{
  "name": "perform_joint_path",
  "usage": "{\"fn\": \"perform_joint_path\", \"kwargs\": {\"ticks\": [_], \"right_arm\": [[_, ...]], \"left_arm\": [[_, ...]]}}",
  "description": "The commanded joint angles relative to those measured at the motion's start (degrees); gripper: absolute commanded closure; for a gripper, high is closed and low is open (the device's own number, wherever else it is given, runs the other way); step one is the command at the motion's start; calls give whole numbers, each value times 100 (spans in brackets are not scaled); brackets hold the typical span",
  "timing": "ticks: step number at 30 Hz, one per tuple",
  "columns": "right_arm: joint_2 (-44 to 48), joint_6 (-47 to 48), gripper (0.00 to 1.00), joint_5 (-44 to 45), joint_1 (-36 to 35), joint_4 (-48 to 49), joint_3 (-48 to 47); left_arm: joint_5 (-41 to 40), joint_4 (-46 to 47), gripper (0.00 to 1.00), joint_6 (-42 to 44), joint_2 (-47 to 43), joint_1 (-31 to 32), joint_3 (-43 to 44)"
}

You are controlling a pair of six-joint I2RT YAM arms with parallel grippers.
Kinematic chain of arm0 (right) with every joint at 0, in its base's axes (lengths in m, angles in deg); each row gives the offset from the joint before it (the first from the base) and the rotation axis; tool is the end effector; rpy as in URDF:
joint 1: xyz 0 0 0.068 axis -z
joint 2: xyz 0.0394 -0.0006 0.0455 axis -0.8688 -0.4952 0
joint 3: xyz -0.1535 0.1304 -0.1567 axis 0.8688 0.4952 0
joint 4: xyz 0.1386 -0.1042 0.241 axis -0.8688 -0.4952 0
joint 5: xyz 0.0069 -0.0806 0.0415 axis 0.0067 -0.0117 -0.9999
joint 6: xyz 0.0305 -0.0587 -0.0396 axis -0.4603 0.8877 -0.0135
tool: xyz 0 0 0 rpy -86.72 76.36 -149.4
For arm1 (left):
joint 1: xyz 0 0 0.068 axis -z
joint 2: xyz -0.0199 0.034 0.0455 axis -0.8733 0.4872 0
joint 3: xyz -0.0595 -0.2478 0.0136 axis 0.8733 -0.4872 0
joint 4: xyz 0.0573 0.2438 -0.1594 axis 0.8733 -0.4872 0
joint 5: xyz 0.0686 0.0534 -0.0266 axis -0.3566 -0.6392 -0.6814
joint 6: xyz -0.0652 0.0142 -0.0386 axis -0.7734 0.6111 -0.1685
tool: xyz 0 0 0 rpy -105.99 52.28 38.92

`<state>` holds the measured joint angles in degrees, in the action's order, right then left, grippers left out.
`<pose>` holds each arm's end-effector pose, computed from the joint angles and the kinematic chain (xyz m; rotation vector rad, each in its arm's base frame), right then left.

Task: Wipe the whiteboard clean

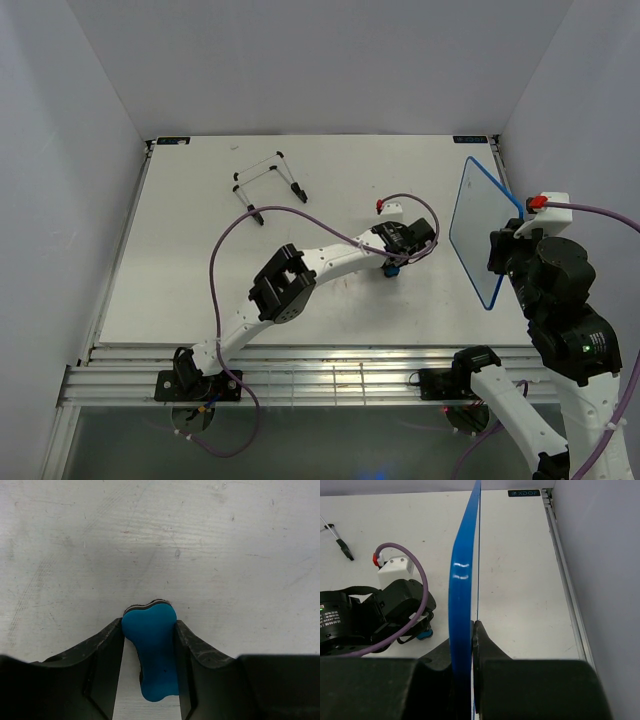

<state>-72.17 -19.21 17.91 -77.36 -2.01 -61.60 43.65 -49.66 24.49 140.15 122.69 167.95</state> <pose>0.1465 0.0213 0.4257 0.0765 1.7624 -0.0266 0.2915 -0.4688 0.1113 -0.0622 2.4684 -0.0337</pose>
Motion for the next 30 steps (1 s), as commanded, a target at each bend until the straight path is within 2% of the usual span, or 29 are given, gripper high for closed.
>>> {"fn": "perform_joint_path", "kwargs": {"ticks": [1, 11, 21, 30], "right_arm": [[83, 64, 92, -67, -19, 748, -43], [109, 73, 92, -129, -19, 792, 45], [109, 82, 92, -155, -45, 801, 63], [153, 108, 92, -138, -124, 801, 98]], "left_arm": [[-10, -186, 48, 102, 204, 126, 311], [-10, -186, 36, 172, 125, 179, 268], [-89, -222, 36, -3, -24, 311, 154], [-1, -221, 43, -65, -6, 363, 215]]}}
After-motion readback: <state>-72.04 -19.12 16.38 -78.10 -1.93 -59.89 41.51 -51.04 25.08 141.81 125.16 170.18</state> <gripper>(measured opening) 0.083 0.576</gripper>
